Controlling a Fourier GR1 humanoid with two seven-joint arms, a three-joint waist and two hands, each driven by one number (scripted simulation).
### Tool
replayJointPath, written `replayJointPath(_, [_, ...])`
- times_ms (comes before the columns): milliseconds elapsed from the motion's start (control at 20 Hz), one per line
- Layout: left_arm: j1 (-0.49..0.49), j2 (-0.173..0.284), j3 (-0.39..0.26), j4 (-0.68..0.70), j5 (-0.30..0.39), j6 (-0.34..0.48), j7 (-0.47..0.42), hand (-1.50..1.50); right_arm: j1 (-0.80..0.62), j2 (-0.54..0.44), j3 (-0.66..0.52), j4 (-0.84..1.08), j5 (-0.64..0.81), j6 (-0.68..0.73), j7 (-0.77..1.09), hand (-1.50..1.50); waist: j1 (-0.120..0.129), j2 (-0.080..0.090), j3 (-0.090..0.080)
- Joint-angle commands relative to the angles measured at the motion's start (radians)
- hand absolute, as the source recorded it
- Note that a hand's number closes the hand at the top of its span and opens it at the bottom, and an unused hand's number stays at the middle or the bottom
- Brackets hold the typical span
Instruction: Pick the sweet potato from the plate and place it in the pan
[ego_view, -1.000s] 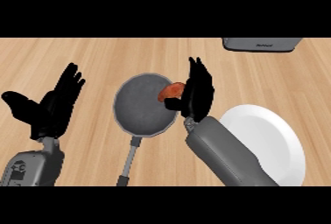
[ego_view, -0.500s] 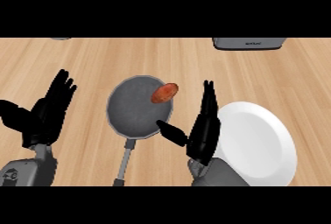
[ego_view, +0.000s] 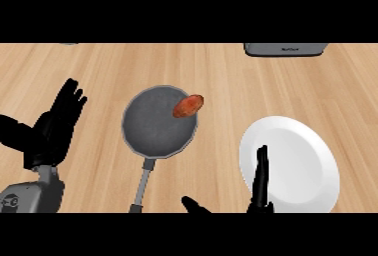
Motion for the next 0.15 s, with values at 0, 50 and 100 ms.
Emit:
replayJointPath(0, [-0.028,-0.014,-0.01,-0.015,-0.019,0.022,0.047,0.0,0.151,-0.026,0.072,-0.019,0.045,-0.112,-0.055,-1.5,0.006,0.003,0.0])
replayJointPath(50, [0.012,-0.031,-0.018,-0.045,-0.028,0.028,0.024,0.0,0.159,-0.045,0.046,-0.112,0.051,-0.025,-0.045,-1.5,0.007,0.002,0.0])
replayJointPath(100, [0.006,-0.033,-0.004,0.028,-0.011,-0.011,-0.03,0.0,0.134,-0.018,0.028,-0.067,0.041,-0.032,-0.059,-1.5,0.008,0.003,0.0])
